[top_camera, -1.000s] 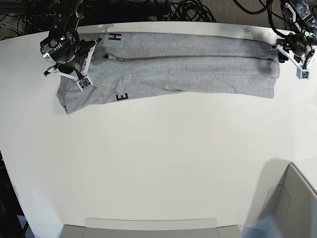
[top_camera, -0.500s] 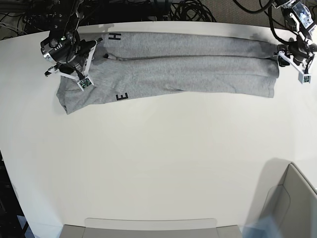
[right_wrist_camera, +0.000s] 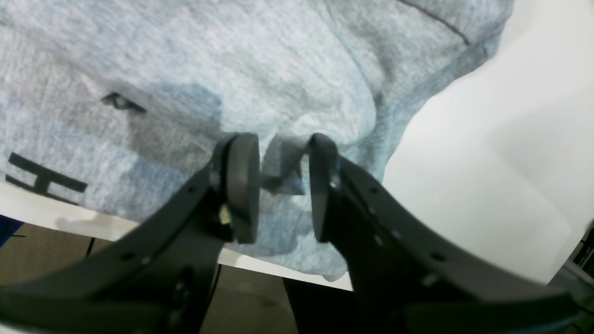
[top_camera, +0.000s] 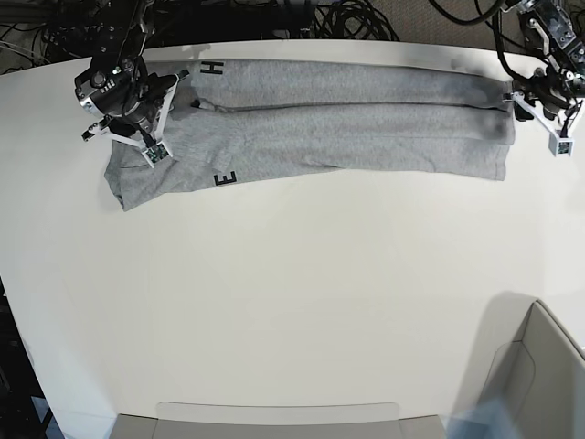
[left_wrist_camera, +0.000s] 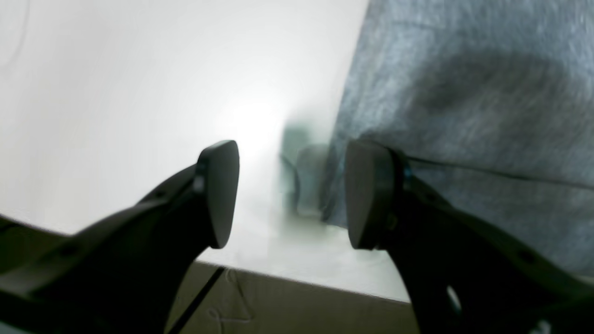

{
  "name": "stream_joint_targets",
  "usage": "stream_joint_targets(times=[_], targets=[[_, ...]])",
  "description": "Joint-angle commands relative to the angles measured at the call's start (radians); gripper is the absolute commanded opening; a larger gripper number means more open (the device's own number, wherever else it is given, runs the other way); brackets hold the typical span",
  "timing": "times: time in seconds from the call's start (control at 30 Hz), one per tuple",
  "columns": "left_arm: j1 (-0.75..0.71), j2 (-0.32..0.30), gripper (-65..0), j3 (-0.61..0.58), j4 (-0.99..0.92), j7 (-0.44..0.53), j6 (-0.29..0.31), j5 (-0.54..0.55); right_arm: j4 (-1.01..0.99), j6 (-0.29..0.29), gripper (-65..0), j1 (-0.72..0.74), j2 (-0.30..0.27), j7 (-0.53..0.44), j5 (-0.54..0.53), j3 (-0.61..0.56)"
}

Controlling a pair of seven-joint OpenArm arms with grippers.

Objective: Fold the T-shirt properly
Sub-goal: 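Lower the folded hem onto the shirt and hold with both grippers, then pull the shirt end with the left gripper to straighten the strip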

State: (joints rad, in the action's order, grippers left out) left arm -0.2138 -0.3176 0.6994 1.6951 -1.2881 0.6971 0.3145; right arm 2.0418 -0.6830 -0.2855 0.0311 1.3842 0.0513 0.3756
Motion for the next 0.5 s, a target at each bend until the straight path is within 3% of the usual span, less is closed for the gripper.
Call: stream_joint_targets(times=[0.0, 0.27, 0.47], targets=[[0.007, -0.010, -28.7, -0.010, 0.015, 0.012, 0.001, 0.012, 0.015, -0.015, -46.4, 0.007, -0.003, -0.007, -0.003, -0.002], [0.007, 0.008, -28.7, -0.017, 0.010, 0.017, 0.001, 0.008, 0.015, -0.015, -46.4, 0.006, -0.003, -0.007, 0.000, -0.002], [0.058, 0.008, -28.7, -0.017, -0.099, 0.063, 0.001, -0.051, 0.015, -0.015, -46.4, 0.004, -0.003, -0.007, 0.002, -0.003]])
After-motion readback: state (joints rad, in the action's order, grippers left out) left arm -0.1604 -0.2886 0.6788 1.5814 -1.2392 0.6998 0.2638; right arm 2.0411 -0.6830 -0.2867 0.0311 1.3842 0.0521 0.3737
